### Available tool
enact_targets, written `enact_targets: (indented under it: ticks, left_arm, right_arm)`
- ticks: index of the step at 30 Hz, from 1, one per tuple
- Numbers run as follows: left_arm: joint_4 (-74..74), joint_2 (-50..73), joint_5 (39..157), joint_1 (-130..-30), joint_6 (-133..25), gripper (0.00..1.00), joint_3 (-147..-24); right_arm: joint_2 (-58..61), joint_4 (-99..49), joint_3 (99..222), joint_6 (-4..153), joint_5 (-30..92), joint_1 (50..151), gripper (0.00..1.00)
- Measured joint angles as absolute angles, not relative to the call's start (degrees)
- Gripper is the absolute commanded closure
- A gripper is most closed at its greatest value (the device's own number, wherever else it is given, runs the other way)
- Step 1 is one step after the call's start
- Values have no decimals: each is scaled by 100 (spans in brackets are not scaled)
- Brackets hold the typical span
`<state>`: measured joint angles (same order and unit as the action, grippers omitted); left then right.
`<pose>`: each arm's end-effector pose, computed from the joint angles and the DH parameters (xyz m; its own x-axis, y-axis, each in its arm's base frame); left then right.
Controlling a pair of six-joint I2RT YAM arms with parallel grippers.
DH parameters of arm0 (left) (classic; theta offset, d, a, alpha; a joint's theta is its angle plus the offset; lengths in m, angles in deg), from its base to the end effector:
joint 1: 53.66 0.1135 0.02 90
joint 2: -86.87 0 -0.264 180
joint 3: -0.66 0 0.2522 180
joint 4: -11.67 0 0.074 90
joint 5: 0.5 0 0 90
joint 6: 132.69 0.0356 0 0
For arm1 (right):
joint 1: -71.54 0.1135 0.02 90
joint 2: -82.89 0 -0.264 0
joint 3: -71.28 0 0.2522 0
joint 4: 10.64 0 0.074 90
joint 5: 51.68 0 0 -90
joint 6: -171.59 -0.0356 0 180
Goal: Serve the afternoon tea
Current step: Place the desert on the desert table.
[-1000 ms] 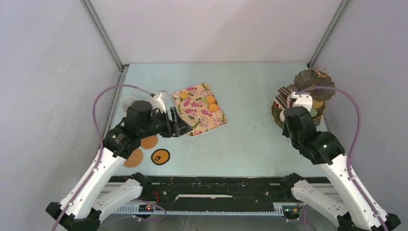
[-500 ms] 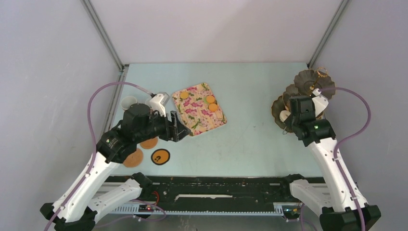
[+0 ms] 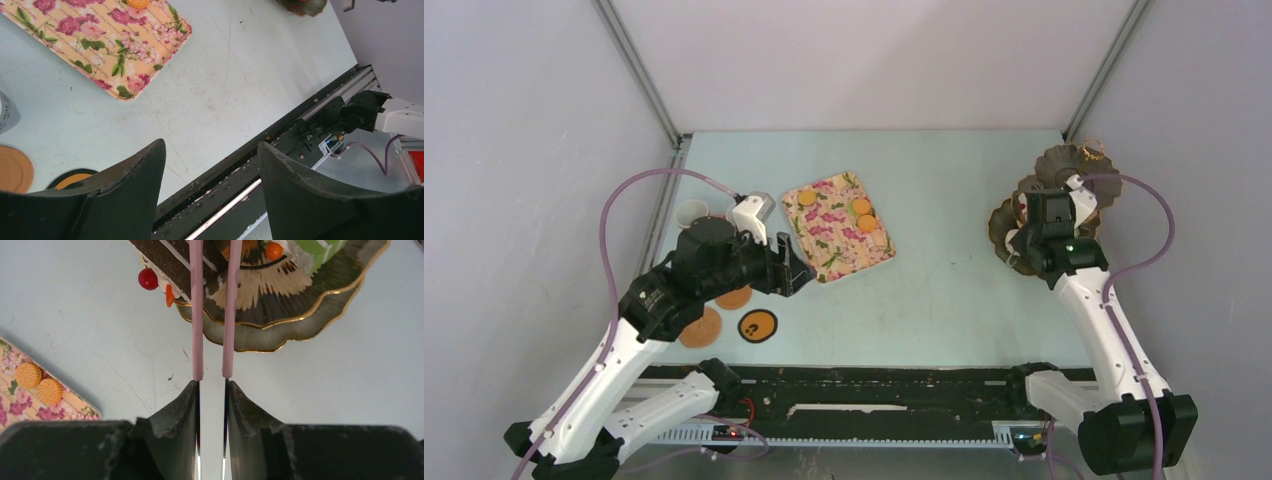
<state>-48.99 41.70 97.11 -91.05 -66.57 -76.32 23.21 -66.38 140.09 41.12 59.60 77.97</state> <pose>0.1115 -0.0911 0.3809 -0.6315 -0.0224 -0.7750 0.4794 0.7743 -0.4130 0.2095 0.0106 0.3035 -0.4563 0.5572 -0.6938 0.5778 0.7785 0.2452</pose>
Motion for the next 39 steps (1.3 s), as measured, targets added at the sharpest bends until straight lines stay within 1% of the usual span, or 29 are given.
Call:
enact_targets:
  ticks: [4,8,13,23,32,39]
  left_arm:
    - [-4901,4140,9709,-9105,-6657,27,-7632]
    - [-4901,4118,9709,-9105,-6657,27,-7632]
    - [-4901,4096,9709,-9105,-6657,26,-7632]
    - [-4903,4083,9709,-9105,-6648,26,-7632]
    - [-4912,4083,9681,-9138,-6591,26,-7634]
    - [-4969,4074,9604,-9144,-6508,26,-7685]
  right_arm:
    - [2254,-6469,14009,4197,5863,7793,98]
    - [2157,-6439,14007,4237,5804,7745,90]
    - [2029,-6415,14007,4363,5658,7598,76]
    - [2033,-6474,14007,4916,5241,7395,62]
    - [2168,-6502,14007,5231,5044,7233,62]
    - [2656,-6655,14007,5329,5000,7185,60]
